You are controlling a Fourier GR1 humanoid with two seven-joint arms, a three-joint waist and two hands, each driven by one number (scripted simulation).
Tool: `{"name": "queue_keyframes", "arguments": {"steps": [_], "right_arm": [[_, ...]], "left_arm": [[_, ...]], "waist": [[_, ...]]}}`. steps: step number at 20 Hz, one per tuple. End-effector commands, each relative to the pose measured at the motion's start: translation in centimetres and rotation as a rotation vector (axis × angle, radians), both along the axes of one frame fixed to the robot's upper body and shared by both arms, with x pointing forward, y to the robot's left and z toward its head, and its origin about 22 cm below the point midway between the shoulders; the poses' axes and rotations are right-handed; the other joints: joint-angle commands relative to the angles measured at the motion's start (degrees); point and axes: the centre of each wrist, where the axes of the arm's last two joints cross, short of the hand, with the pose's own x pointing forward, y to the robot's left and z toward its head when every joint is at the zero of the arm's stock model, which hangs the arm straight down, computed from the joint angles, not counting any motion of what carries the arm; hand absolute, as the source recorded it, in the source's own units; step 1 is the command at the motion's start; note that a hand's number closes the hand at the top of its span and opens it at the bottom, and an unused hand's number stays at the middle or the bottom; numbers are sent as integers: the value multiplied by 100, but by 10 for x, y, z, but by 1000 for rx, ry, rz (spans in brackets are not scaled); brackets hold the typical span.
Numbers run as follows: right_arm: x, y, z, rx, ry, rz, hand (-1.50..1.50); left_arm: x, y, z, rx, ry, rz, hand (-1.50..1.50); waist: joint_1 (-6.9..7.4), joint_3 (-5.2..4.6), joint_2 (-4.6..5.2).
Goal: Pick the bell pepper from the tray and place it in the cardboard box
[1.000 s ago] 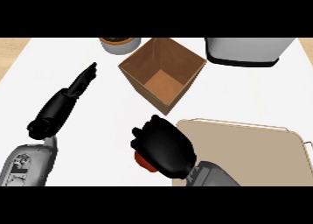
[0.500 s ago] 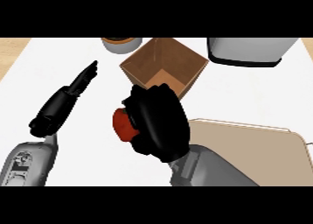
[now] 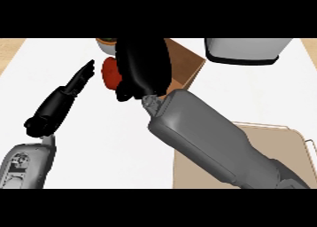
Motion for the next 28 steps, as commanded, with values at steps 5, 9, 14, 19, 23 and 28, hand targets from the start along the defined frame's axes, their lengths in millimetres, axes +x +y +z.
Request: {"name": "queue_keyframes", "arguments": {"steps": [5, 9, 14, 19, 23, 28], "right_arm": [[59, -17, -4, -141, 353, 5, 150], [78, -29, -33, -189, 431, 33, 150], [102, -55, -35, -284, 592, 27, 150], [111, -83, -35, -214, 609, 241, -150], [97, -62, -40, -2, 466, 337, -150], [107, -94, -18, 651, 345, 304, -150]], "left_arm": [[2, 7, 3, 0, -2, 24, 0], [-2, 3, 12, 6, -3, 33, 0], [-9, 6, -7, -2, 1, 22, 0], [-10, 17, -6, -8, 8, 52, 0], [-20, 13, -18, 0, 9, 25, 0], [-11, 15, -4, -4, 5, 35, 0]], "waist": [[-147, 6, 15], [-157, 10, 1], [-149, 8, 6], [-191, 11, -2], [-244, 14, -23], [-187, 37, 18]]}}
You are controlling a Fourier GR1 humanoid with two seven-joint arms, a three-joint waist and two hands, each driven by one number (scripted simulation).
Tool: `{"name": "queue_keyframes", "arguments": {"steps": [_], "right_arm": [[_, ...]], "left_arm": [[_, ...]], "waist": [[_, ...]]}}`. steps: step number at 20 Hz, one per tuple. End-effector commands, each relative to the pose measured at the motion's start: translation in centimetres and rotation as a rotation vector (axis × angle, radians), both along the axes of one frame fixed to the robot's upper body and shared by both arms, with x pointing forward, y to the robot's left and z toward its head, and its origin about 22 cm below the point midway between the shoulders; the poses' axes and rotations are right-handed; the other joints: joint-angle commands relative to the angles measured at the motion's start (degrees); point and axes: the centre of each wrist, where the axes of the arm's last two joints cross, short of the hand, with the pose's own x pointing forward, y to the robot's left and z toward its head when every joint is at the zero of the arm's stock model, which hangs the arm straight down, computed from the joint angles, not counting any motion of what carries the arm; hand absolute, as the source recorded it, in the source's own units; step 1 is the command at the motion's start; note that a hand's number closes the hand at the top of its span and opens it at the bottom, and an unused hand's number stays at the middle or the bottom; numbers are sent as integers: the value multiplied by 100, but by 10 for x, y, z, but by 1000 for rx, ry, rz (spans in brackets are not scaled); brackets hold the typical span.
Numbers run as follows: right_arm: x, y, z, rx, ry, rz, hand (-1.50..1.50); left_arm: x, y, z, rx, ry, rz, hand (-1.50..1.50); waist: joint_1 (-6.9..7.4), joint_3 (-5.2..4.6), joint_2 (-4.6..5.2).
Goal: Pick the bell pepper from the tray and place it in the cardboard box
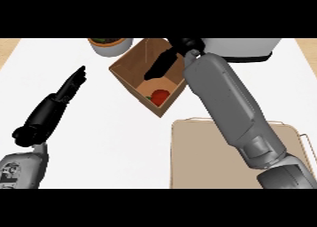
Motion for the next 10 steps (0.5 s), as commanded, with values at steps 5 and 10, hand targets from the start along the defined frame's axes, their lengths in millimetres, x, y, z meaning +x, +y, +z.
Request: {"name": "queue_keyframes", "arguments": {"steps": [5, 10], "right_arm": [[8, -49, -11, 604, 65, -239, -150], [26, -88, -24, 662, 27, -299, -150]], "left_arm": [[-1, -10, -2, -5, 8, -1, 0], [7, -11, 1, -6, 9, -13, 0]], "waist": [[-98, -9, -31], [12, -15, 14]]}}
